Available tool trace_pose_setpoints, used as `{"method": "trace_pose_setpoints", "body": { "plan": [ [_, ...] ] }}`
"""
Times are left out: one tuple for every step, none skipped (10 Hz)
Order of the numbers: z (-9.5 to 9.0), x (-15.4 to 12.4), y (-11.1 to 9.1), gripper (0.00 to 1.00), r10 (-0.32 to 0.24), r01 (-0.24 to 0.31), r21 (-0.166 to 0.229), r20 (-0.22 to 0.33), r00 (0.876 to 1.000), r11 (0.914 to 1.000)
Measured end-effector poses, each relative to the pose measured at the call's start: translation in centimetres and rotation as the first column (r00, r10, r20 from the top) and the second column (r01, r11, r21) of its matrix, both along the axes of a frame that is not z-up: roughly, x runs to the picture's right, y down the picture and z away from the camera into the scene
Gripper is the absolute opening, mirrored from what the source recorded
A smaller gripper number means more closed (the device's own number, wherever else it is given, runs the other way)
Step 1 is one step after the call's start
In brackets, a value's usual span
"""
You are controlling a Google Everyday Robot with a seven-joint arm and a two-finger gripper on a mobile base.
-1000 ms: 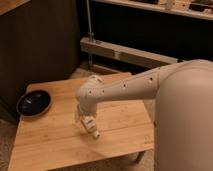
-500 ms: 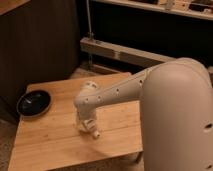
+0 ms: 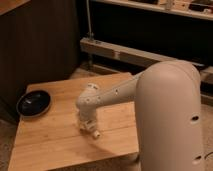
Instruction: Place the bottle in the ceramic bowl
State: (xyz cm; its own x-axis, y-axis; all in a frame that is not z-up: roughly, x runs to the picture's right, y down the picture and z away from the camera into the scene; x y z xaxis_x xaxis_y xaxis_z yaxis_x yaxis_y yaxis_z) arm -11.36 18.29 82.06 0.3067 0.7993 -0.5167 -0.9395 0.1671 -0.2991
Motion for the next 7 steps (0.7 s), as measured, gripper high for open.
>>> {"method": "trace_pose_setpoints", "body": {
  "plan": [
    [0.2,-0.3,0.1,0.58,0.003,-0.003,-0.010,-0.001,1.000,0.9999],
    [0.2,-0.9,0.0,0.46,0.007,-0.007,-0.016,0.002,1.000,0.9998],
    [0.2,-1.4,-0.1,0.38,0.008,-0.008,-0.017,0.008,1.000,0.9998],
    [0.1,-2.4,-0.7,0.28,0.015,-0.014,-0.014,0.020,1.000,0.9998],
    [-0.3,-3.4,-1.7,0.18,0.026,-0.025,-0.012,0.034,0.999,0.9996],
    [-0.8,-4.3,-2.9,0.08,0.043,-0.042,-0.017,0.054,0.998,0.9990],
    [-1.0,-4.9,-3.6,0.02,0.064,-0.062,-0.023,0.080,0.995,0.9978]
  ]
}}
